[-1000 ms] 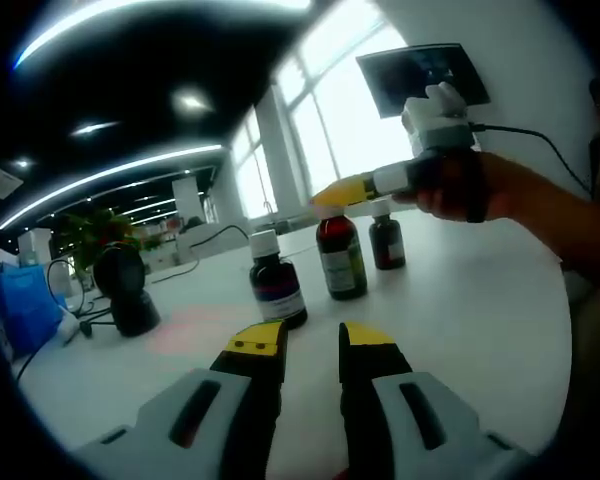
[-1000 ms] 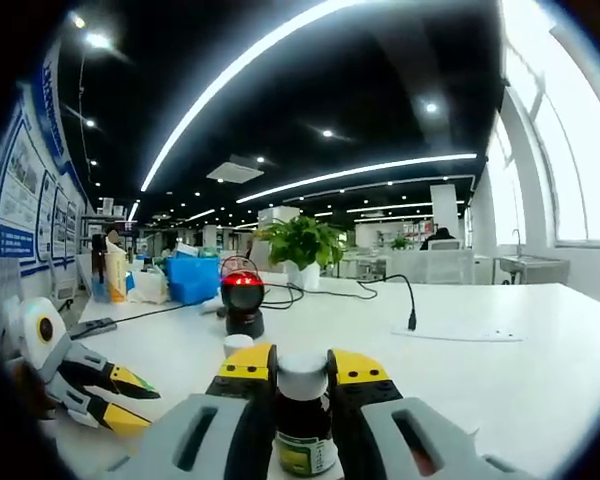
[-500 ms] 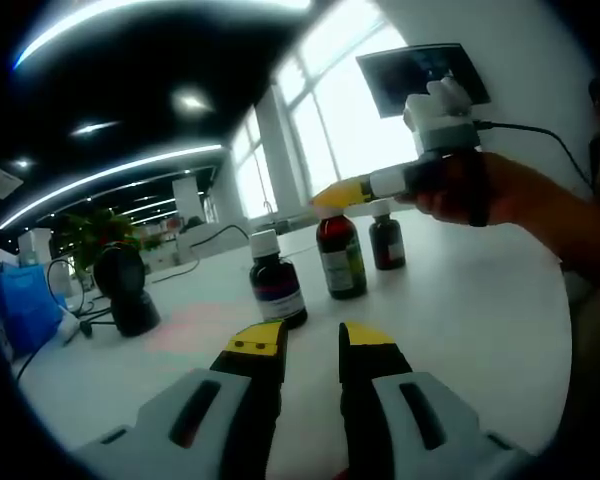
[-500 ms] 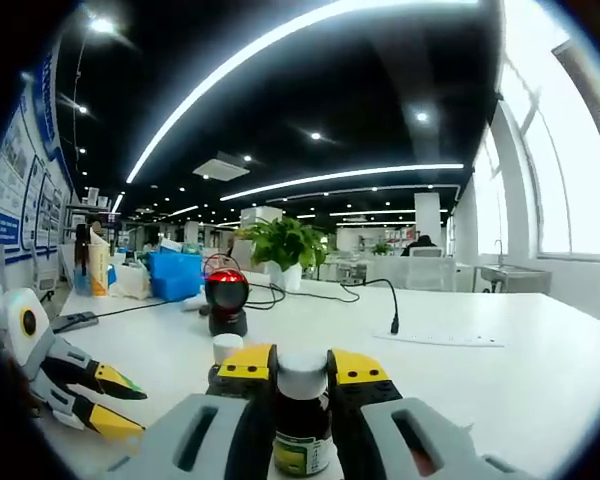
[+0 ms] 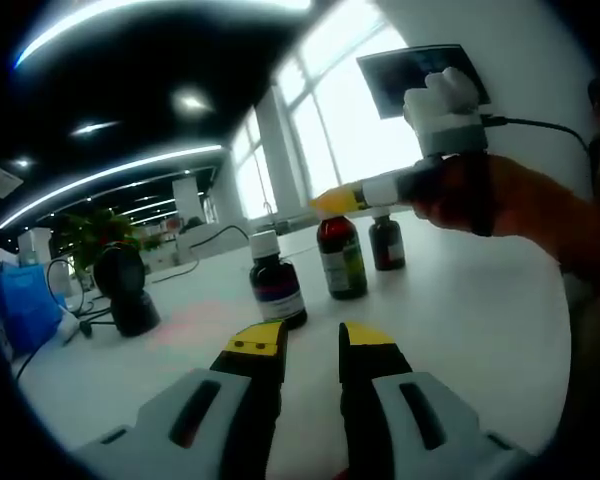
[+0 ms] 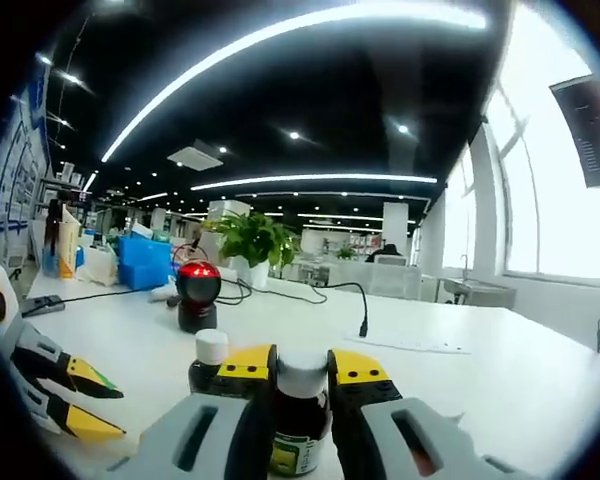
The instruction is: Rotate the medicine bottle to make it face forward pick up the medicine bottle inspect the drug traceability code place the medicine on the table
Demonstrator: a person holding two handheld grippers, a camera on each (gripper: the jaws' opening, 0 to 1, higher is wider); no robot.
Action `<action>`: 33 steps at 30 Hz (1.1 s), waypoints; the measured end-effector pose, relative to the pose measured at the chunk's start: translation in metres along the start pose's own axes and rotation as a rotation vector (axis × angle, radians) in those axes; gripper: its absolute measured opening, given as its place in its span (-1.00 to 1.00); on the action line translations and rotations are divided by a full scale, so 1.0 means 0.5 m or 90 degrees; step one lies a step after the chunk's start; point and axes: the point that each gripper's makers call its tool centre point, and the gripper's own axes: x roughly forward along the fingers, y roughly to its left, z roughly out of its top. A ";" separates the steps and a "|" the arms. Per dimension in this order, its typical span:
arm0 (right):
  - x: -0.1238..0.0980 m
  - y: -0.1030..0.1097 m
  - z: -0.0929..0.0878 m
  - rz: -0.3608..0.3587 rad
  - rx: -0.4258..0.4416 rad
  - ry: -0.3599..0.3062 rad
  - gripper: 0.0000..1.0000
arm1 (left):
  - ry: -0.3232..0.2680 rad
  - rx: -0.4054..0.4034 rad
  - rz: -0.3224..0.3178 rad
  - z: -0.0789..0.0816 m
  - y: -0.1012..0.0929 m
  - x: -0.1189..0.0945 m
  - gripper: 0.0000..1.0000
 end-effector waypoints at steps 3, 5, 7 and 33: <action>-0.001 -0.001 -0.001 -0.016 -0.013 -0.004 -0.68 | 0.000 0.000 0.000 0.000 0.000 0.000 -0.73; 0.000 -0.002 -0.001 -0.024 -0.022 -0.004 -0.67 | 0.000 0.000 0.000 -0.001 0.001 0.000 -0.73; 0.001 -0.004 -0.001 -0.029 -0.027 -0.003 -0.67 | 0.000 0.000 0.000 -0.001 0.001 0.000 -0.73; -0.002 -0.006 0.008 -0.054 -0.037 -0.020 -0.63 | 0.001 0.001 0.000 -0.001 0.001 0.000 -0.73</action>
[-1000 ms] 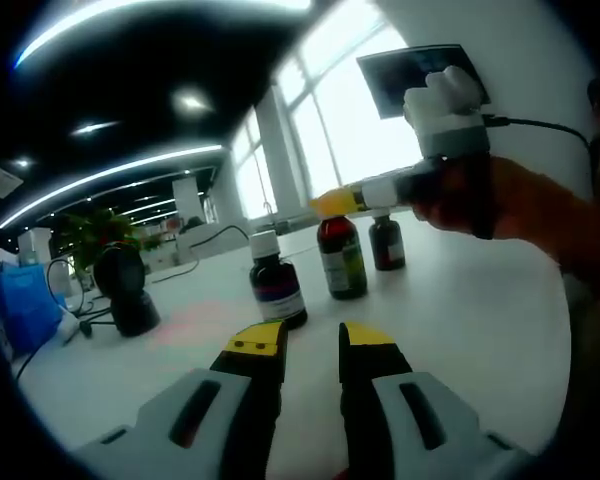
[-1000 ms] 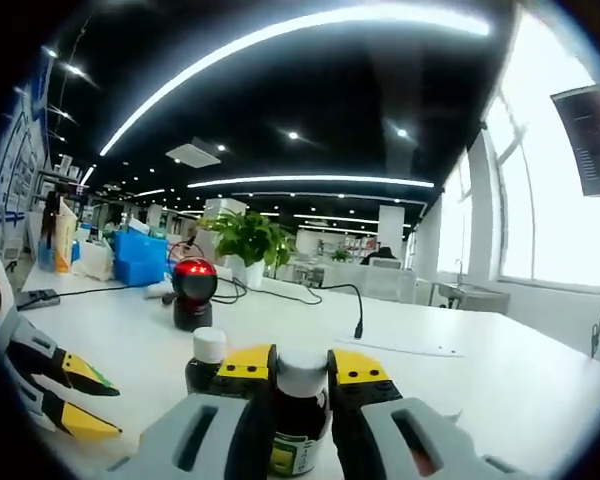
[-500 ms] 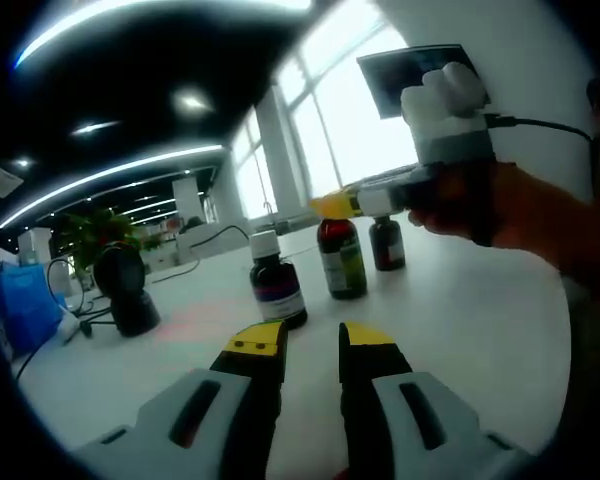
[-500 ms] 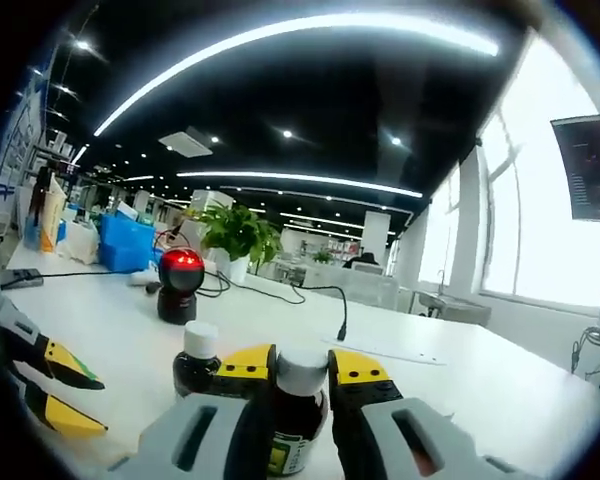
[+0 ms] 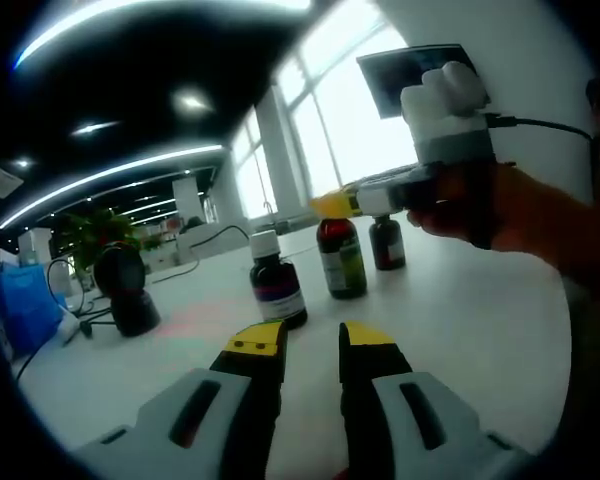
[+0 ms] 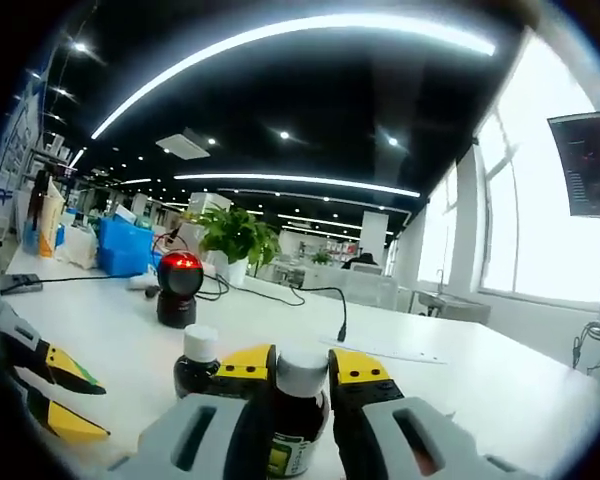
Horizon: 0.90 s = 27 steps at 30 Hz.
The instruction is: Rotate the medicine bottle to make it face forward pick up the medicine bottle inspect the drug traceability code place the medicine on the table
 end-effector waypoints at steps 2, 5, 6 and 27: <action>-0.002 0.001 0.007 0.005 -0.003 -0.007 -0.62 | 0.000 0.000 0.000 0.000 0.000 0.000 -0.73; -0.004 0.002 0.019 0.019 -0.003 -0.017 -0.63 | 0.000 -0.001 0.000 0.000 0.001 0.000 -0.73; -0.005 0.002 0.021 0.026 0.003 -0.018 -0.65 | 0.000 -0.001 0.000 0.000 0.001 0.000 -0.73; -0.051 -0.050 0.059 0.055 -0.015 -0.051 -1.00 | 0.000 -0.004 0.002 -0.001 0.003 0.000 -0.73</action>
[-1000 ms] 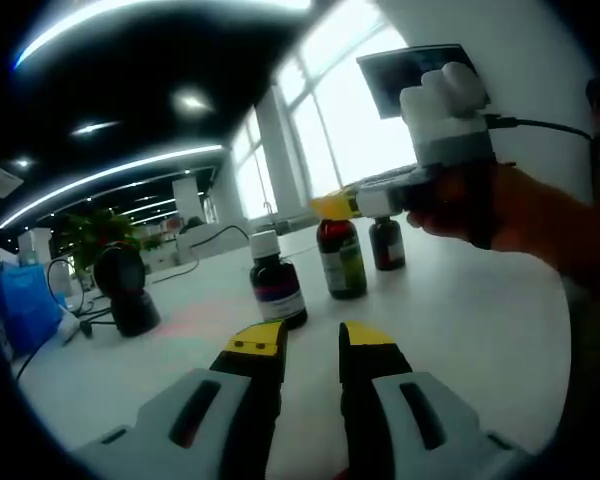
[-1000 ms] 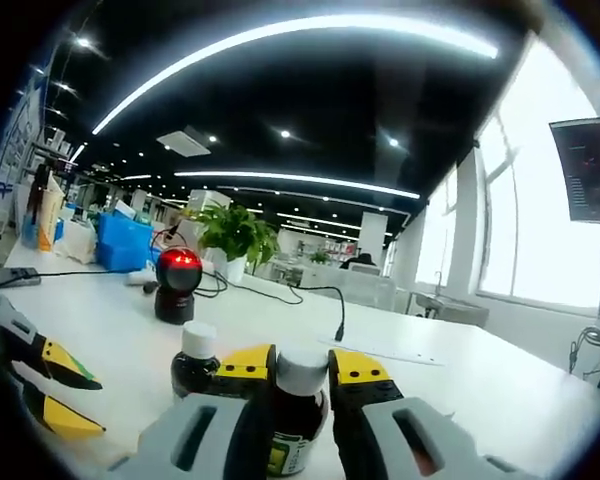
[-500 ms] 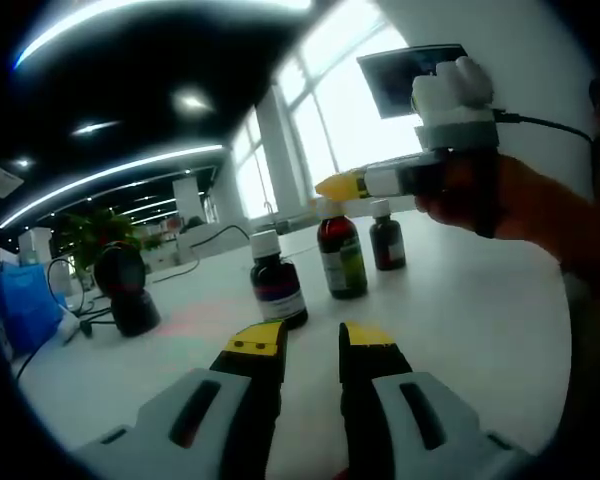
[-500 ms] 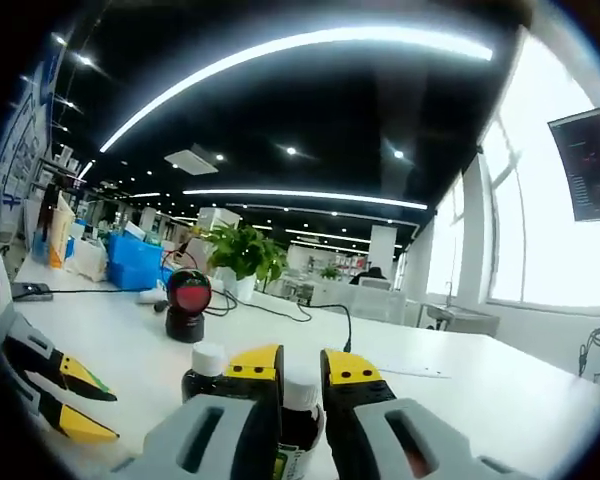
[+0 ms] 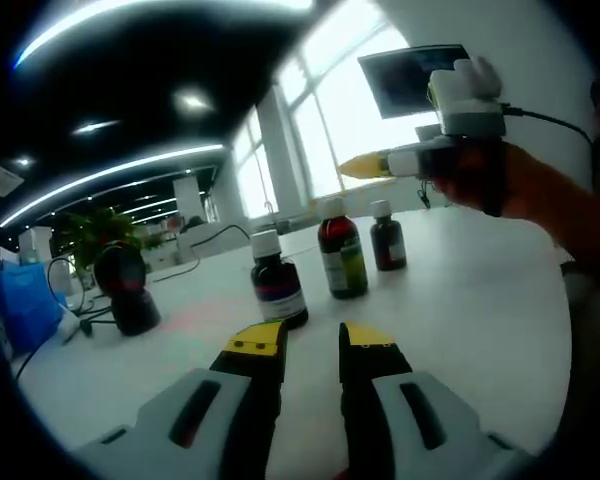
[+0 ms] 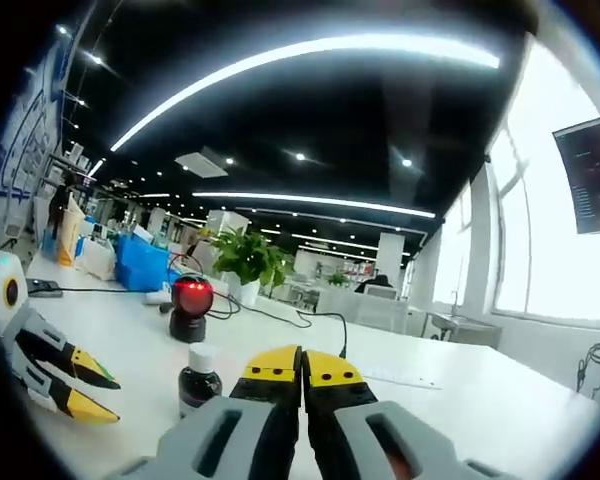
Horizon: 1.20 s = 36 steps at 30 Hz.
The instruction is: Rotate the medicine bottle to make it face forward pick up the medicine bottle inspect the drug traceability code place the medicine on the table
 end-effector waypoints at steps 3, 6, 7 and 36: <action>-0.008 -0.004 -0.006 0.010 0.014 0.005 -1.00 | 0.001 0.002 0.000 0.000 0.000 0.000 -0.73; -0.016 -0.005 -0.010 0.016 0.022 0.006 -1.00 | 0.001 0.001 0.001 0.000 0.000 0.000 -0.73; -0.018 -0.004 -0.010 0.019 0.021 0.005 -1.00 | 0.001 0.001 0.001 0.000 0.000 0.000 -0.73; -0.121 -0.071 -0.023 0.071 0.021 0.017 -1.00 | 0.001 0.001 0.005 0.001 0.001 0.001 -0.73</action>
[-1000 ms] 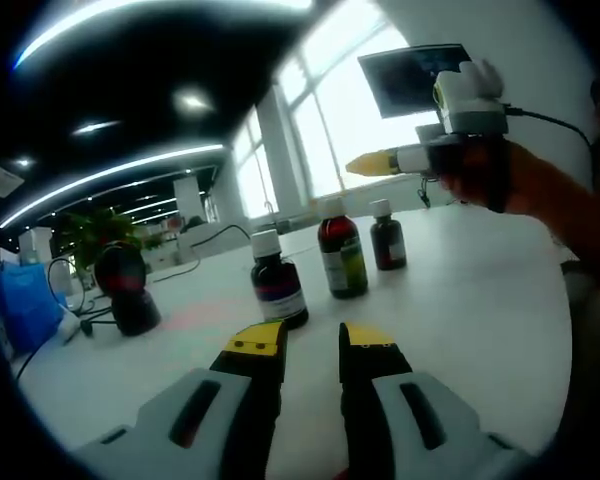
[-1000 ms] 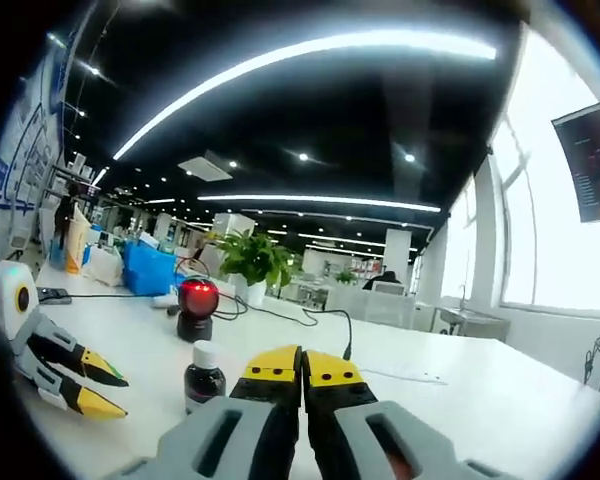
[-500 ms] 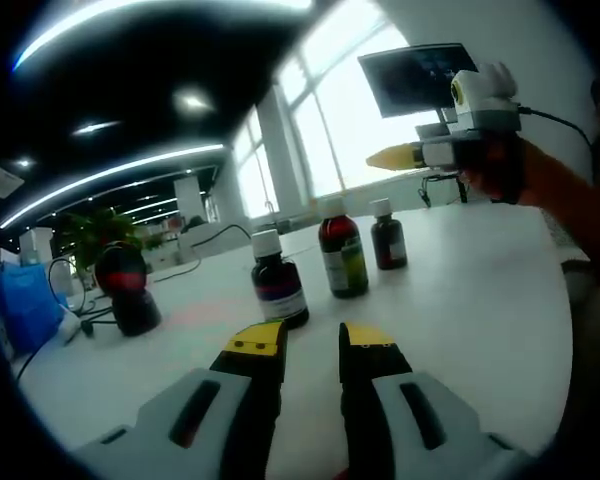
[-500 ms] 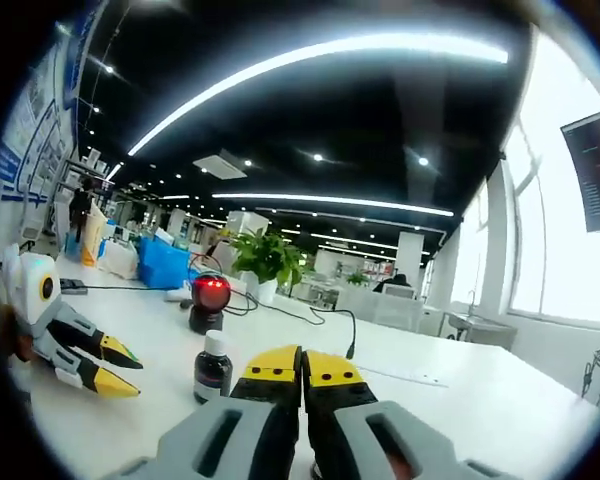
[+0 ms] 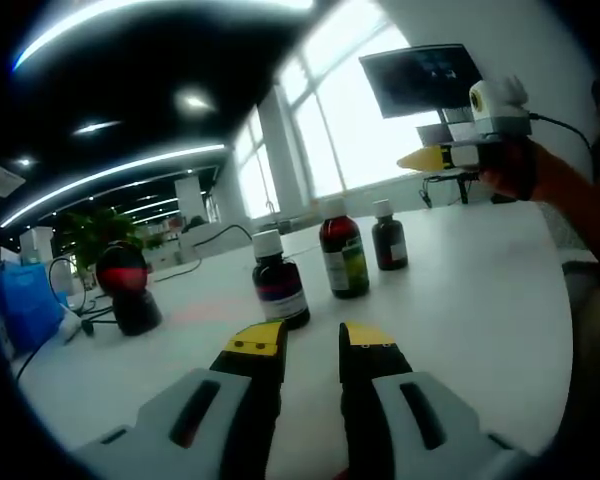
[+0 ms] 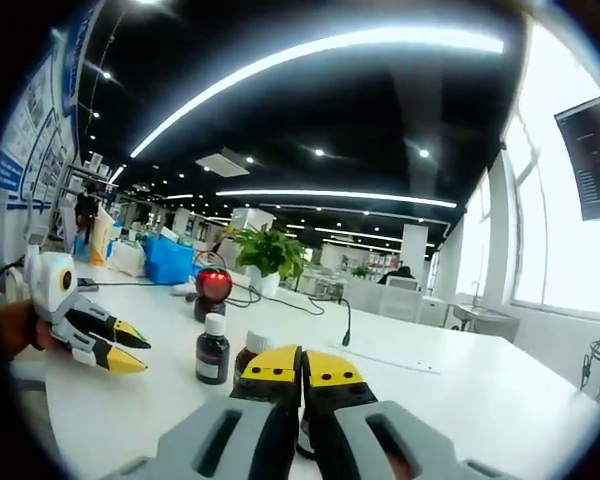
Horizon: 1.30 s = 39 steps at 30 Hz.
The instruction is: Rotate the medicine bottle to make it face forward pick up the medicine bottle inspect the drug traceability code place the medicine on the table
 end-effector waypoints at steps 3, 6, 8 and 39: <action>-0.012 -0.008 -0.005 0.009 0.017 -0.003 -1.00 | 0.000 -0.001 0.001 0.000 0.001 0.000 -0.73; -0.023 -0.011 -0.016 0.019 0.023 0.001 -1.00 | 0.001 -0.002 0.003 -0.001 0.002 0.000 -0.73; -0.029 -0.013 -0.022 0.023 0.025 0.003 -1.00 | 0.002 -0.003 0.004 -0.001 0.003 0.001 -0.73; -0.096 0.005 -0.148 0.105 0.088 0.028 -1.00 | 0.010 -0.015 0.015 -0.007 0.010 0.001 -0.72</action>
